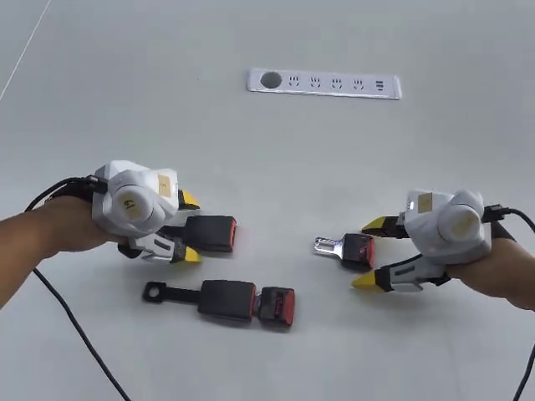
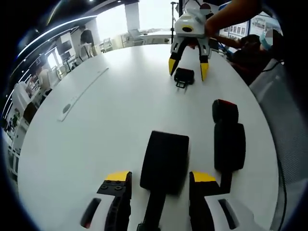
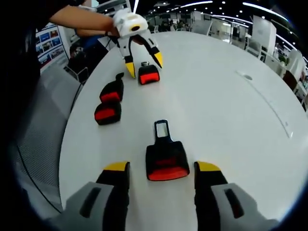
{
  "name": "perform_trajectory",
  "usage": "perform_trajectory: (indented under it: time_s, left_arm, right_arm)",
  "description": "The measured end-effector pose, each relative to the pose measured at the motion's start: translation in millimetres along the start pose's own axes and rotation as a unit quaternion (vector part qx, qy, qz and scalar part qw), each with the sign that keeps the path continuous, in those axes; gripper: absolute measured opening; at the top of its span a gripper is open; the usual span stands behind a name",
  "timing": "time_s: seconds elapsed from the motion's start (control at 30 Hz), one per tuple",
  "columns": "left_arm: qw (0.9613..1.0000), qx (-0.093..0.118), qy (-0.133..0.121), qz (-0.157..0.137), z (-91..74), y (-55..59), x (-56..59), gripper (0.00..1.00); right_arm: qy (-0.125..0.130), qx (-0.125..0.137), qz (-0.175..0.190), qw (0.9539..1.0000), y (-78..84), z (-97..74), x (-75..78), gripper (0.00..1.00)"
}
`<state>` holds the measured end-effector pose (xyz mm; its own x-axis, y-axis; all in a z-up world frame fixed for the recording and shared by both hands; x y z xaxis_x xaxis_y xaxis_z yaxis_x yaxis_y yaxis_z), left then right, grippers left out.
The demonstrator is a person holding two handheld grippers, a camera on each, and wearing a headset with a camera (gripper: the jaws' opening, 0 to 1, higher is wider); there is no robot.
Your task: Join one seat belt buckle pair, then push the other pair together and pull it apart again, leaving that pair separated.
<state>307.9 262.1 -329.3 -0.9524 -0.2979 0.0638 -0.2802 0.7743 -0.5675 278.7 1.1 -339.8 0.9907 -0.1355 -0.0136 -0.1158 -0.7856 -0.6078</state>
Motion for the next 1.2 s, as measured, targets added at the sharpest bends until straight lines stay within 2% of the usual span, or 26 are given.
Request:
perform_trajectory:
  time_s: [0.07,0.2,0.27,0.43,0.53,0.7,0.87,1.03,1.2]
  left_arm:
    - [1.0,0.003,0.001,0.002,1.6,-1.3,-0.5,0.4]
    - [0.9999,0.007,0.012,0.002,3.8,-2.4,-0.1,0.38]
    - [0.9998,0.003,0.019,0.007,3.7,-1.4,1.9,0.35]
    - [0.9995,0.006,0.024,0.019,3.8,-2.4,1.3,0.34]
    - [0.9992,0.0,0.03,0.025,4.0,-2.9,1.1,0.34]
    - [0.9976,-0.018,0.047,0.047,5.3,-4.7,0.2,0.33]
    - [0.9965,-0.027,0.055,0.057,5.5,-4.5,-0.8,0.33]
    - [0.9966,-0.025,0.055,0.056,5.6,-4.2,-1.4,0.33]
    - [0.9961,-0.029,0.058,0.061,6.2,-4.2,-1.9,0.33]
  right_arm:
    - [0.0,0.0,-0.001,1.0,-0.2,-0.4,2.2,0.52]
    - [0.0,-0.007,-0.014,0.9999,0.7,-0.4,4.3,0.47]
    - [0.001,-0.011,-0.02,0.9997,1.1,-0.3,4.6,0.36]
    - [0.0,-0.012,-0.026,0.9996,1.1,-0.5,6.3,0.34]
    - [-0.009,-0.02,-0.032,0.9992,-0.5,-1.7,6.2,0.34]
    - [-0.026,-0.053,-0.053,0.9969,-5.0,-5.2,6.2,0.33]
    - [-0.039,-0.071,-0.075,0.9939,-7.2,-6.6,5.1,0.33]
    - [-0.036,-0.074,-0.071,0.9941,-7.2,-6.4,8.4,0.33]
    - [-0.035,-0.065,-0.072,0.9946,-12.4,-1.9,10.4,0.33]
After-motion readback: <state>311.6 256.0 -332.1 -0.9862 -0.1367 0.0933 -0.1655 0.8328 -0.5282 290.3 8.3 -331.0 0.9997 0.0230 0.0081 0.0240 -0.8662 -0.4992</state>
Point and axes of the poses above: the centre of the closed fingertips' face, and the gripper's own axes: z roughly forward along the fingers, x roughly to its right, y roughly out of its underside, the point moved 4 cm from there along -z, roughly backward along the fingers, and after that the axes turned 9 degrees about -z, right-handed, at the moved point
